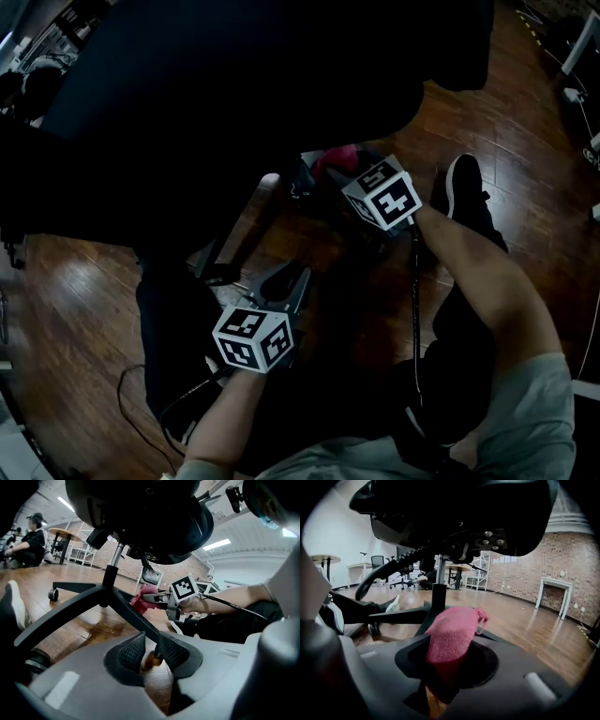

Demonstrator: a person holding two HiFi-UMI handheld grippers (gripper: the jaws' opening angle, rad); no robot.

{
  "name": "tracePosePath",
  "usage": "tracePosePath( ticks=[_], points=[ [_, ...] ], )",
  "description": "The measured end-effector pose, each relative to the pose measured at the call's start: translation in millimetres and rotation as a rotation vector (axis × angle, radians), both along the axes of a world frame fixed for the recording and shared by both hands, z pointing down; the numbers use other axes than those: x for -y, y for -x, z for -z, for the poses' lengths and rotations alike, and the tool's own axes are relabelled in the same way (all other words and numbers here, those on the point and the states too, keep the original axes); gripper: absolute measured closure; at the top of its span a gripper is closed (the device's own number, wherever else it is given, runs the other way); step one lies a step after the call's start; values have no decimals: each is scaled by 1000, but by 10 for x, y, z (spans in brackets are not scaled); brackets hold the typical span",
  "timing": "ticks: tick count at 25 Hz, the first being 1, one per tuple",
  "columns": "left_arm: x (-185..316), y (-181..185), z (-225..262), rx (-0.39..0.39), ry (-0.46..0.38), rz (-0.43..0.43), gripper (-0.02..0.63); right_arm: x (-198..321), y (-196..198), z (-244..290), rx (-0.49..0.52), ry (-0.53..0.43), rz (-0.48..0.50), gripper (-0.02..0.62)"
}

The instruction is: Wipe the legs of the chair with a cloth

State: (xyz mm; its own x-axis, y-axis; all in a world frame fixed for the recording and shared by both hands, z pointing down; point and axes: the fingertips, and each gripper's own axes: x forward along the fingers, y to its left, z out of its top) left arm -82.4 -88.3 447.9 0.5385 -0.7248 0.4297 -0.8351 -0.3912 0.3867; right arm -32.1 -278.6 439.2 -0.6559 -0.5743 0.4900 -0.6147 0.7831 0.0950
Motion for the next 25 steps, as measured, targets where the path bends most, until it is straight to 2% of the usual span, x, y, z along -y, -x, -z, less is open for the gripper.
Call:
tracePosePath(
  ticks=[2, 3, 8, 13, 17, 19, 22, 25],
  points=[
    [10, -27, -8, -30, 9, 5, 440, -11, 115, -138, -25, 23, 23, 469],
    [20, -39, -9, -37, 7, 5, 418, -42, 158, -213, -40, 39, 40, 469],
    [101, -49, -20, -33, -8, 18, 399, -231, 124, -424, -69, 153, 93, 471],
    [173, -86, -113, 11, 17, 62, 330, -610, -206, -649, -149, 298, 158, 472],
    [226, -187, -171, 27, 37, 93, 325, -969, -494, -776, -194, 412, 217, 472],
    [267, -237, -195, 48, 43, 114, 365, -1140, -627, -824, -214, 461, 249, 472],
    [357, -287, -223, 90, 43, 162, 494, -1352, -778, -861, -240, 511, 300, 473],
    [421, -312, -277, 114, 69, 233, 578, -1500, -866, -858, -261, 530, 354, 472]
  ],
)
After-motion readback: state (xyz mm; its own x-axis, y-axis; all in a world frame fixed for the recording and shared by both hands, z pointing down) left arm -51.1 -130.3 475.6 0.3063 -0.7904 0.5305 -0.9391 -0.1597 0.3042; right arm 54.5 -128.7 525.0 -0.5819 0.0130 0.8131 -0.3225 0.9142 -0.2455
